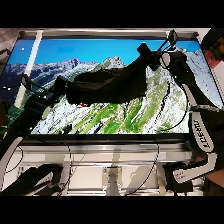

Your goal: Fold the clothes and pants, and hang the long-sleeved shirts on hangers.

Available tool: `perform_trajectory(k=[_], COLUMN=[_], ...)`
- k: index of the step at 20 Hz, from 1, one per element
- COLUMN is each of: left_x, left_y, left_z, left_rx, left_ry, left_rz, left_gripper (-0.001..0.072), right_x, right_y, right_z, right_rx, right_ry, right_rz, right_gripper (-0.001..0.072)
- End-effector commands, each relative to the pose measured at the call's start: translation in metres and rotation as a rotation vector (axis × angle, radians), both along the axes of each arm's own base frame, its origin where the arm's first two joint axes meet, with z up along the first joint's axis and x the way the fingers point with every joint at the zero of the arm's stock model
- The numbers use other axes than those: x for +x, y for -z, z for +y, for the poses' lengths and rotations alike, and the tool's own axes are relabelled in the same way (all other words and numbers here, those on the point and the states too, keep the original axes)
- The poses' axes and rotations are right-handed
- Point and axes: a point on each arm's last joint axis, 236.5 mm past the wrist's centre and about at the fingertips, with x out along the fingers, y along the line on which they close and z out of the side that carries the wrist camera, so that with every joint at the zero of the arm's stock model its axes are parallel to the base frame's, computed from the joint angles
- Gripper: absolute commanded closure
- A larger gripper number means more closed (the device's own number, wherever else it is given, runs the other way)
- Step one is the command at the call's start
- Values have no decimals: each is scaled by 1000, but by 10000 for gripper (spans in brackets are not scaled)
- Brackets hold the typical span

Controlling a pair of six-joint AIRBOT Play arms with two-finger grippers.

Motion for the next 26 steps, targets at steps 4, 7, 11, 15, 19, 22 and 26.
perform_trajectory(k=[4,7,11,15,19,22,26], left_x=[8,10,15,19,25,36,53], left_y=[13,24,29,40,45,47,33], left_z=[17,14,9,7,5,1,-9], left_rx=[-60,-64,-96,-121,-127,-156,-197], left_ry=[-67,-63,-62,-68,-62,-60,-19], left_rz=[28,48,43,62,52,34,-83], left_gripper=[696,696,696,696,696,694,692], right_x=[10,13,17,40,69,73,93], right_y=[15,23,20,2,3,23,20], right_z=[-11,-7,-8,-2,3,6,14], right_rx=[85,107,91,76,82,86,91], right_ry=[89,98,93,63,60,60,15], right_rz=[32,43,27,-14,-35,-1,-110], right_gripper=[710,710,711,711,711,710,600])
